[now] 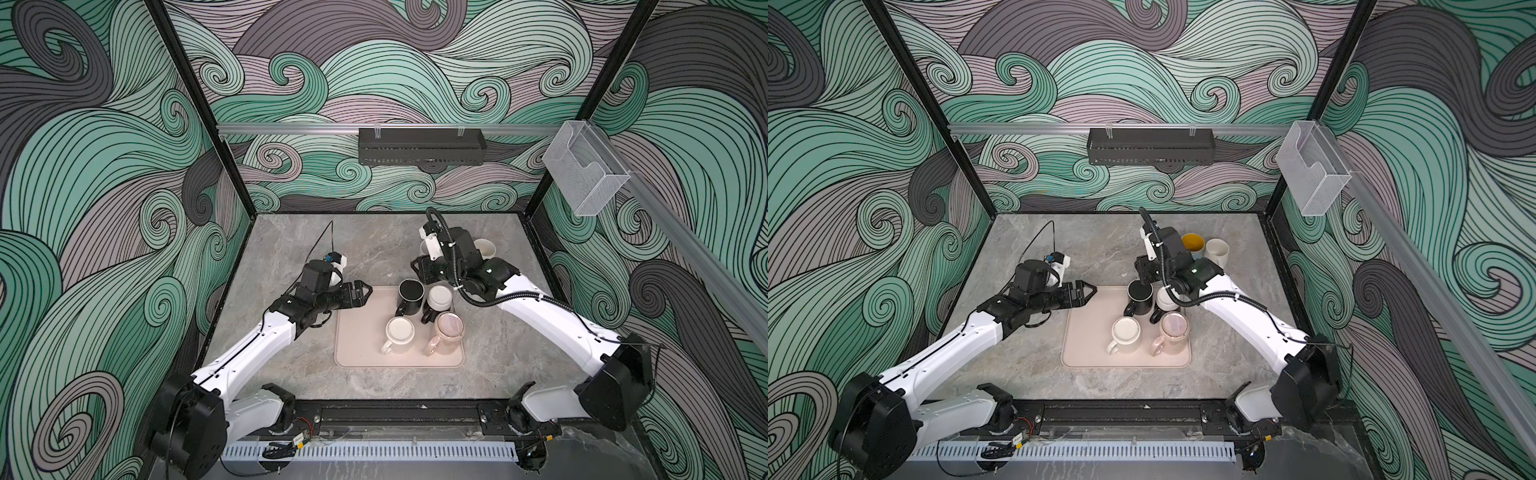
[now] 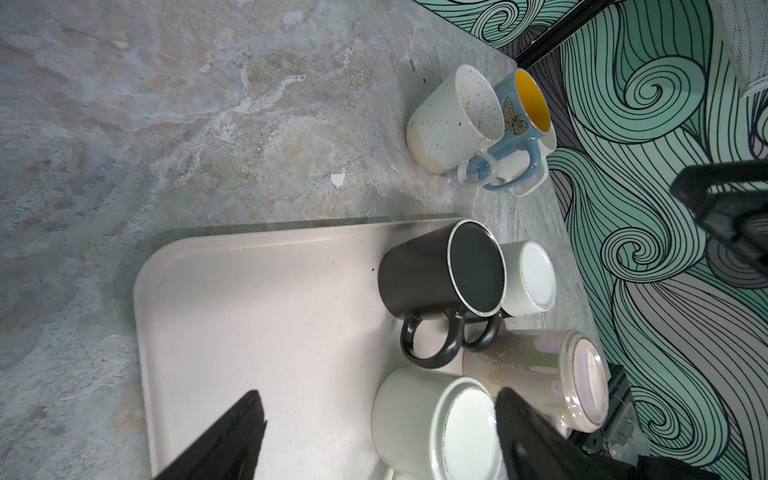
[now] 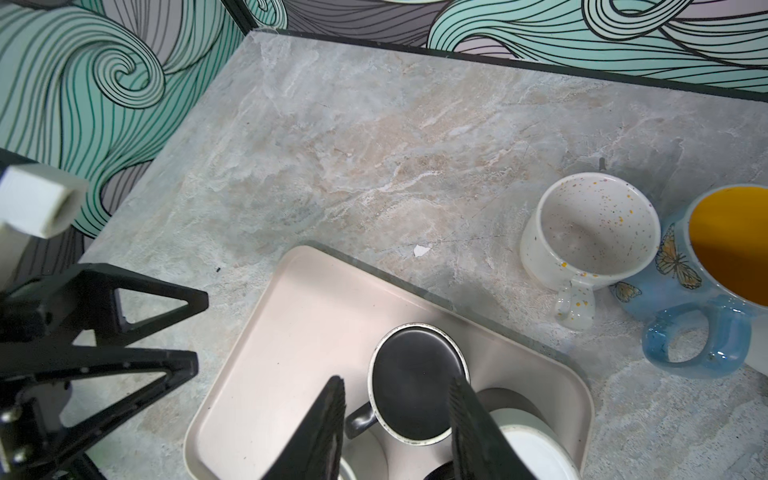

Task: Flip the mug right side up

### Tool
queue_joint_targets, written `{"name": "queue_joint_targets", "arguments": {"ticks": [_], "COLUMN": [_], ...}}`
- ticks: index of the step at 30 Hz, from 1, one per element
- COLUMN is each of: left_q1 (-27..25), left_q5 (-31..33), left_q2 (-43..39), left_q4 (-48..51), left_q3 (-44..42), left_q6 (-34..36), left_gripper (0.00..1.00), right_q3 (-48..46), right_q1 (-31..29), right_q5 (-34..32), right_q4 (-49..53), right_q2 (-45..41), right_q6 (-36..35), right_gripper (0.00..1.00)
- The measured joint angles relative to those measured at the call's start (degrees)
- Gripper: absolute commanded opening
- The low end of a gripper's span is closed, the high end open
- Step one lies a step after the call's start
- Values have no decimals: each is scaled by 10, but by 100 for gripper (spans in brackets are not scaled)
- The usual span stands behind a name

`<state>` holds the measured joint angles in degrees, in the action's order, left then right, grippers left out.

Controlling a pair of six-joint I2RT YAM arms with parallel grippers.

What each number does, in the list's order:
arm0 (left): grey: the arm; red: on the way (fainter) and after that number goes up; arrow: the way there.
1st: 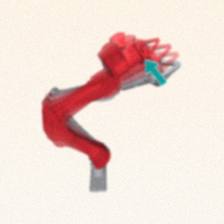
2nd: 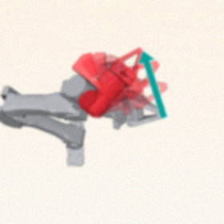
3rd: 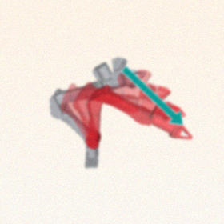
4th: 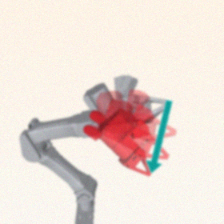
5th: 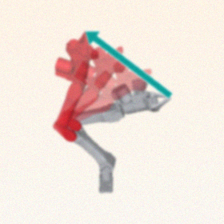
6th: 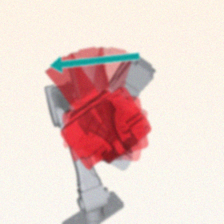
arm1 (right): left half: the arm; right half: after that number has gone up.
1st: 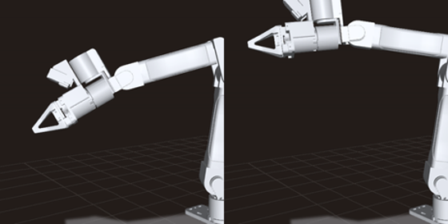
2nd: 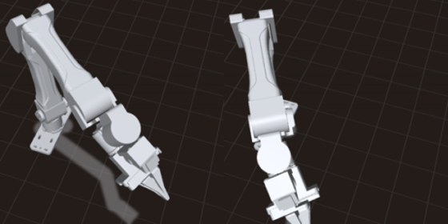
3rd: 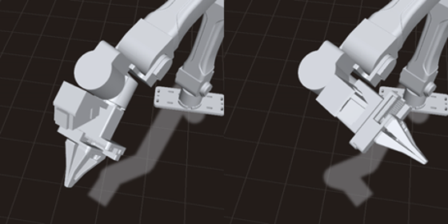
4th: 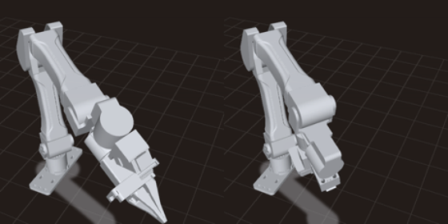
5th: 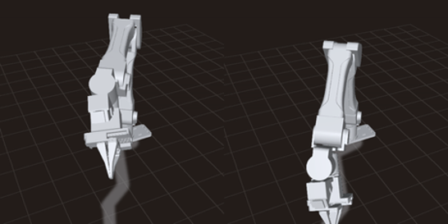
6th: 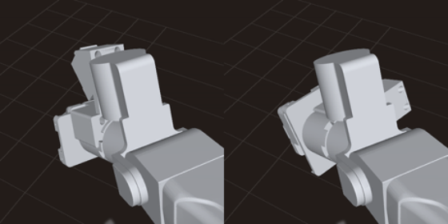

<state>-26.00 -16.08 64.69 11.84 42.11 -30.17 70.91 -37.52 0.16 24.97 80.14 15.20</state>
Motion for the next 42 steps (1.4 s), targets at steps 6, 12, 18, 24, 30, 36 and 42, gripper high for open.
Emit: {"name": "queue_joint_targets", "arguments": {"ticks": [6,12,18,24,30,36,42], "left_q1": [-97,-169,-225,-273,-297,-300,-300], "left_q5": [50,93,131,154,158,158,157], "left_q2": [-42,-62,-55,-4,47,69,76], "left_q4": [51,93,127,135,139,125,97], "left_q3": [0,-4,-6,-7,-6,-6,-6], "left_q6": [11,21,41,63,76,77,76], "left_gripper": [86,84,78,67,61,61,55], "right_q3": [-54,-85,-92,-99,-110,-114,-114], "right_q1": [-12,-25,-26,-25,-25,-25,-24], "right_q5": [19,26,18,6,-5,-15,-16], "right_q4": [-9,-11,-18,-21,-23,-27,-30], "right_q2": [-51,-82,-108,-106,-106,-101,-90], "right_q6": [27,45,48,45,42,34,31], "right_gripper": [42,41,41,41,41,42,42]}}
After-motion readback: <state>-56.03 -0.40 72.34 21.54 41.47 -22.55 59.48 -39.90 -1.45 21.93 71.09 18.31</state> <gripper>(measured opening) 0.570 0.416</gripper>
